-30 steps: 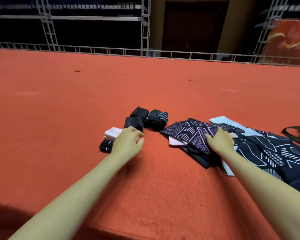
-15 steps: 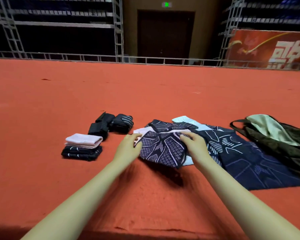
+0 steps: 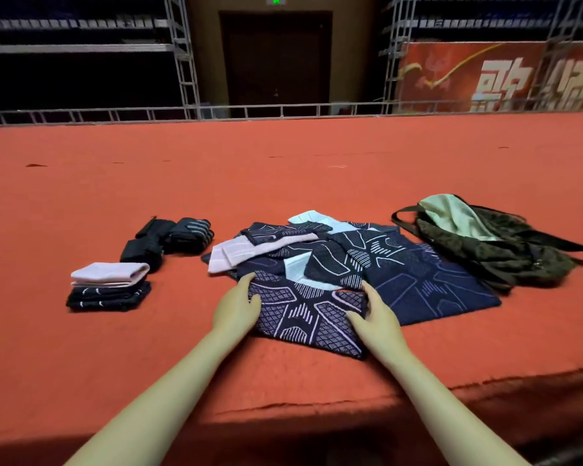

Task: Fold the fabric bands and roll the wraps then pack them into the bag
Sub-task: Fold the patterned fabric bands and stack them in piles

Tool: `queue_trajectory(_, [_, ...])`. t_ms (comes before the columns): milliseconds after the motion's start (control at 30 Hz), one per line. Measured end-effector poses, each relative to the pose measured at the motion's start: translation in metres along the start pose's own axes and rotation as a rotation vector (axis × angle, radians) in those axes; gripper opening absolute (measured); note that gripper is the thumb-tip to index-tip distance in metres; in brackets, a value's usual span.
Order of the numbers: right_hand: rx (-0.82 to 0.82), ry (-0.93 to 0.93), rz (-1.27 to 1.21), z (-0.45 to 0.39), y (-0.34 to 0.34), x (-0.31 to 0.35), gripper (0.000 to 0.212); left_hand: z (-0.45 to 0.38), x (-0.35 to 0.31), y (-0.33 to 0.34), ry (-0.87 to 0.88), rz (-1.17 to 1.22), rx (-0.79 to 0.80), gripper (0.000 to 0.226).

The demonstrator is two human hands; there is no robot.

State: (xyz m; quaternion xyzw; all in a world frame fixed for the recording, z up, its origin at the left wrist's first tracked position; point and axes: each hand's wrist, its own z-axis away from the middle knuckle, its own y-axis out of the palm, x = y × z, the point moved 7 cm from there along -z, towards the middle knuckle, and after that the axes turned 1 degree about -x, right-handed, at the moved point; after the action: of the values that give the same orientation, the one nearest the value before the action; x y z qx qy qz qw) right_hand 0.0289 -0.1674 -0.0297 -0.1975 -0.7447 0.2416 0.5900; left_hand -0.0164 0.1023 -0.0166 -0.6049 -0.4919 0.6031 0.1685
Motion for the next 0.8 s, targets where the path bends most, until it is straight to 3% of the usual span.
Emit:
queue_trajectory(100, [-0.046, 0.037, -0.049, -0.010, -0.004, 0.009, 0.067, 0.018, 0.009, -0.016, 0.002, 0.042, -0.059, 0.046])
queue_trajectory(267, [-0.004, 0.001, 0.106, -0.012, 0.008, 0.025, 0.062, 0.042, 0.029, -0.017, -0.020, 0.028, -0.073, 0.042])
queue_trajectory(433, [-0.079, -0.027, -0.200, 0.004, 0.011, 0.022, 0.058, 0.043, 0.042, -0.019, -0.049, 0.182, -0.160, 0.040])
queue_trajectory(633, [-0.212, 0.097, -0.282, 0.008, 0.005, 0.010, 0.037, 0.045, 0.042, -0.020, -0.026, 0.158, -0.200, 0.038])
queue_trajectory(800, [-0.221, 0.027, -0.425, 0.008, 0.018, 0.033, 0.033, 0.048, 0.041, -0.020, -0.008, 0.121, -0.185, 0.038])
